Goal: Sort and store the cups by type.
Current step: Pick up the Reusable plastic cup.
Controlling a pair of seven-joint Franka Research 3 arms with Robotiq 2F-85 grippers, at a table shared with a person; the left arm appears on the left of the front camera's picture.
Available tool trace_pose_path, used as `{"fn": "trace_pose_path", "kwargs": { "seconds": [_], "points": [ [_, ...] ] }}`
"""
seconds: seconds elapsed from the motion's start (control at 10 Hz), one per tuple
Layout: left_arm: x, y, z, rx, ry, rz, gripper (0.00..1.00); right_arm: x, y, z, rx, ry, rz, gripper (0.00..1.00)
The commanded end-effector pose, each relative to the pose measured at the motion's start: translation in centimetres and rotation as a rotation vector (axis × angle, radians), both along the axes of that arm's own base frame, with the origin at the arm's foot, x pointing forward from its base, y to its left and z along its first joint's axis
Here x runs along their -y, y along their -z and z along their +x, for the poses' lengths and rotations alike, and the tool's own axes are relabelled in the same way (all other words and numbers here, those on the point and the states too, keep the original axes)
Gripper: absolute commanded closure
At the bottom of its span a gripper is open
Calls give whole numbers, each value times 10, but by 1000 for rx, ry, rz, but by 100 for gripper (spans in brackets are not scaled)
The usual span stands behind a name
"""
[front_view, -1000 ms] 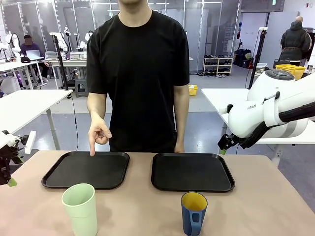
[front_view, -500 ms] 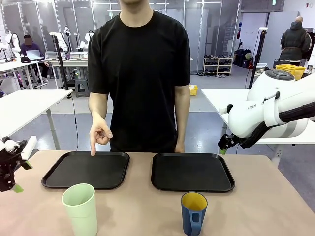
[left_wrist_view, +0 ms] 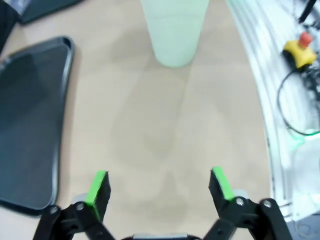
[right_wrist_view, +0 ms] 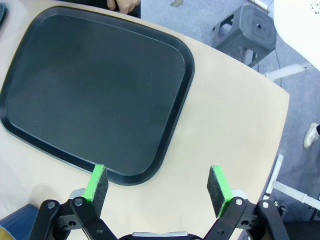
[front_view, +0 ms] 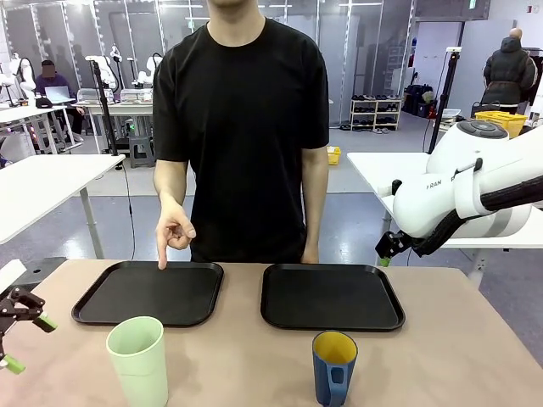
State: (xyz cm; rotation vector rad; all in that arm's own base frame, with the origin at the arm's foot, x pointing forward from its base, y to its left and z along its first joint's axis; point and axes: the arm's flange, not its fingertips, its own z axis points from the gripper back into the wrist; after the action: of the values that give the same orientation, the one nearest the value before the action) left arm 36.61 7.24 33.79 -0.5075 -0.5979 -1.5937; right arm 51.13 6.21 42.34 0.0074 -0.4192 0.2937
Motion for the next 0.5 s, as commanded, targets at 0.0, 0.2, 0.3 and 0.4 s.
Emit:
{"fn": "trace_pose_path", "kwargs": {
  "seconds": [0.0, 0.2, 0.3, 0.4],
  "points": [
    [-10, 20, 22, -15, 7, -132, 0, 3, 0, 1, 2, -11, -2, 0],
    [-12, 43, 25, 2, -42, -337, 0, 3, 0, 1, 2, -11, -2, 0],
    [-11, 51, 26, 32, -59, -449, 0, 3, 0, 1, 2, -11, -2, 0],
    [-10, 57, 28, 48, -91, -540, 0, 3, 0, 1, 2, -11, -2, 0]
  ]
}}
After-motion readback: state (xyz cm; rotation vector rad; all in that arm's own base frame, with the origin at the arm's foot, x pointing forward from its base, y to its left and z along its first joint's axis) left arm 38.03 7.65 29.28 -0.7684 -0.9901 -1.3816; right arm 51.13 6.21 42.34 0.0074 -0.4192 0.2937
